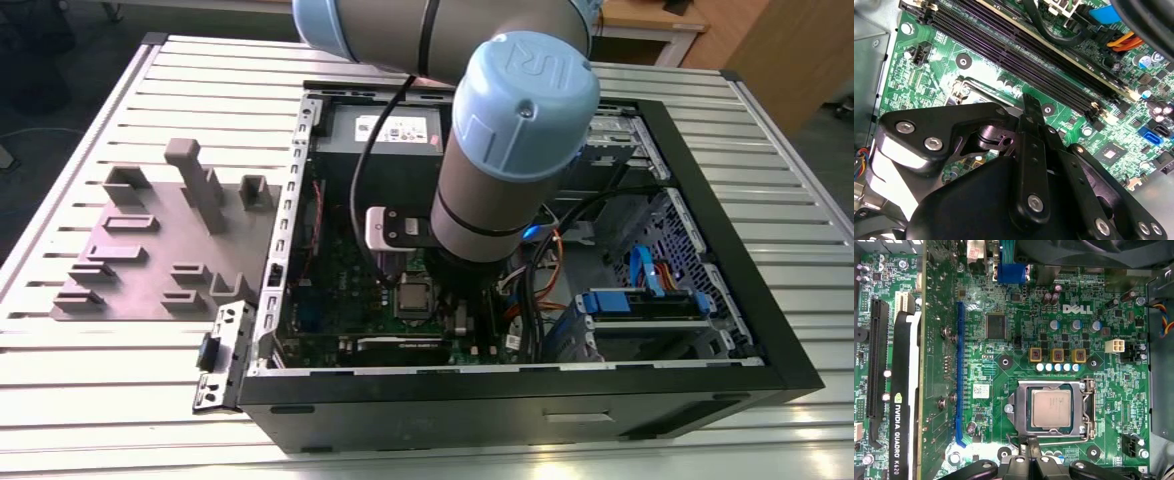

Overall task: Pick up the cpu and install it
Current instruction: 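Install the first cpu locking lever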

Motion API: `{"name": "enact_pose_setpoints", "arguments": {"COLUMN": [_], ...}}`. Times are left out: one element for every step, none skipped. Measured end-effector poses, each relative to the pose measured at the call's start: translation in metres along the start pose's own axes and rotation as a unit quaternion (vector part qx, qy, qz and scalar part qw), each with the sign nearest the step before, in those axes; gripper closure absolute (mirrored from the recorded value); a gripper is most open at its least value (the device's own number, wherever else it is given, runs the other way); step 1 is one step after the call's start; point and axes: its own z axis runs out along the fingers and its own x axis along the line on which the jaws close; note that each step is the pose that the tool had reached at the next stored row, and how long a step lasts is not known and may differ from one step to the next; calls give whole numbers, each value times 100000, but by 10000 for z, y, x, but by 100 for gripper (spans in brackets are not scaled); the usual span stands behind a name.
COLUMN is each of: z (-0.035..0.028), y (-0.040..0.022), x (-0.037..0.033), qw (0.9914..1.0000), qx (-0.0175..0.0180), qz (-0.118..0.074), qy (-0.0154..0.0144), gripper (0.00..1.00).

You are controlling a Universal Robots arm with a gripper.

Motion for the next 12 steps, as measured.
{"name": "enact_pose_setpoints", "arguments": {"z": [0,0,0,0,1,0,1,1,0,0,0,0], "y": [-1,-2,-2,-4,-5,-7,-9,-10,-14,-21,-23,-25], "x": [0,0,0,0,0,0,0,0,0,0,0,0], "qw": [100000,100000,100000,100000,100000,100000,100000,100000,100000,100000,100000,100000], "qx": [-2,-1,-1,-1,1,-2,0,1,1,-2,1,1], "qz": [1,2,4,4,4,2,1,3,3,3,3,0], "qy": [2,0,3,0,-3,-1,-5,-4,-4,-1,-5,-5], "gripper": [89,89,89,89,89,89,89,89,89,89,89,89]}}
